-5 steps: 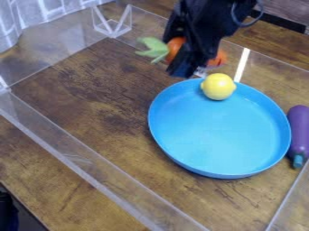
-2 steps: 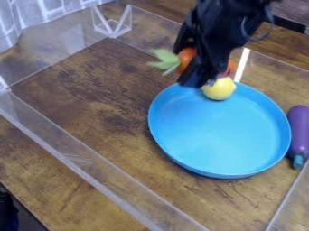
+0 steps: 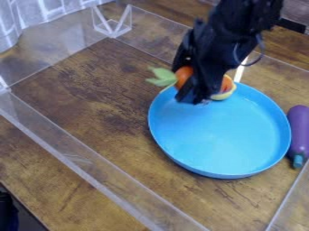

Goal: Put the carrot on the blue tray

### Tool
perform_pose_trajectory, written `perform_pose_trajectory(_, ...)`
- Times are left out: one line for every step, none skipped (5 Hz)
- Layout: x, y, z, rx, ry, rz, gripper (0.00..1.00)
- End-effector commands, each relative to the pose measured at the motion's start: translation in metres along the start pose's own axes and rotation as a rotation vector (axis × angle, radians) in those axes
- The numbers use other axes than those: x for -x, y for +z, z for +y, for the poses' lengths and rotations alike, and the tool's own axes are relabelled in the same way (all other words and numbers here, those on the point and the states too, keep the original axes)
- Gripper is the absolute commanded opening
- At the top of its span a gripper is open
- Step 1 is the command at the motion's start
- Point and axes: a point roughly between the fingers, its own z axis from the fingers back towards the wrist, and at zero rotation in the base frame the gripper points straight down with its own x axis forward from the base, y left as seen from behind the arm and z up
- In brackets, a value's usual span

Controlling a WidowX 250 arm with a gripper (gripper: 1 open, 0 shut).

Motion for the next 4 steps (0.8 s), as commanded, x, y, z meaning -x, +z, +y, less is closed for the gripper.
perform_pose_trajectory(-0.015,0.033,0.007,-0.052,-0.033,-0.067,0.00)
perform_pose_trajectory(-0.022,0.031,-0.004,-0.050,-0.032,-0.068,0.00)
perform_pose_trajectory(-0.028,0.022,-0.014,-0.043,-0.038,-0.072,0.00)
perform_pose_trajectory(-0.037,0.011,-0.018,-0.037,-0.037,-0.078,1.00)
